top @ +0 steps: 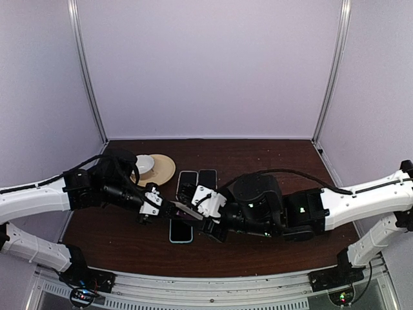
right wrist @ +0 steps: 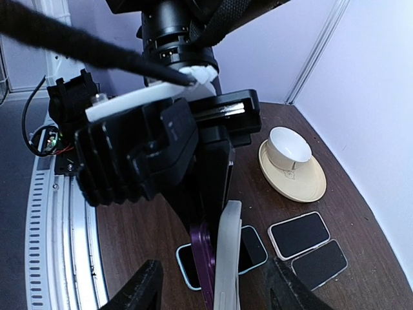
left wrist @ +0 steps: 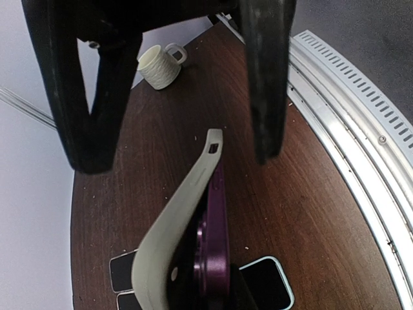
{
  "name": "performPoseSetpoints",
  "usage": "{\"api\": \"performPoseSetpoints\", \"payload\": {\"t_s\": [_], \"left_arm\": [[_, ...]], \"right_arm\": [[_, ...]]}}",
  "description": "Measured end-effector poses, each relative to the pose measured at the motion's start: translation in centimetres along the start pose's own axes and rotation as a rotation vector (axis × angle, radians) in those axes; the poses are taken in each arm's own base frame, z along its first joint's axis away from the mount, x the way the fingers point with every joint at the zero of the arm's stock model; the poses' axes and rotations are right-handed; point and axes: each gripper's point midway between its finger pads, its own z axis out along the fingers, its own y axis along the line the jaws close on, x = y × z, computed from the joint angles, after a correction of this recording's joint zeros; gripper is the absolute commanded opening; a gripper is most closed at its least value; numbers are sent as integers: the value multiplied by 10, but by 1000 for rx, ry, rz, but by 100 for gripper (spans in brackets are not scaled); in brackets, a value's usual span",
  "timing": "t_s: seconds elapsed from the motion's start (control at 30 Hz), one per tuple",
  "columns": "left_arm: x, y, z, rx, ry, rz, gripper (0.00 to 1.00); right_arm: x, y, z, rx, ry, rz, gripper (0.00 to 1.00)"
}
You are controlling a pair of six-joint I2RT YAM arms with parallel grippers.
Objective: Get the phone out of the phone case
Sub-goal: Remove the phone case from the phone.
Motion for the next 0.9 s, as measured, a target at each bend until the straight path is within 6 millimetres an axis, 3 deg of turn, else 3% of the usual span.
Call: {"api": "performPoseSetpoints", "payload": {"t_s": [0.27,0.43,0.9], "left_arm": [[-1,0,-2,-8,-2,-10,0],[-3,1,-4,-16,-7,-8,0],[-1,0,-6,-27,0,-11,0]], "right_arm": [[8,-3,17,55,14,-59,43],[1,-7,24,85,-4,-75,37],[1,-14,34,144,0,-122,30]]}}
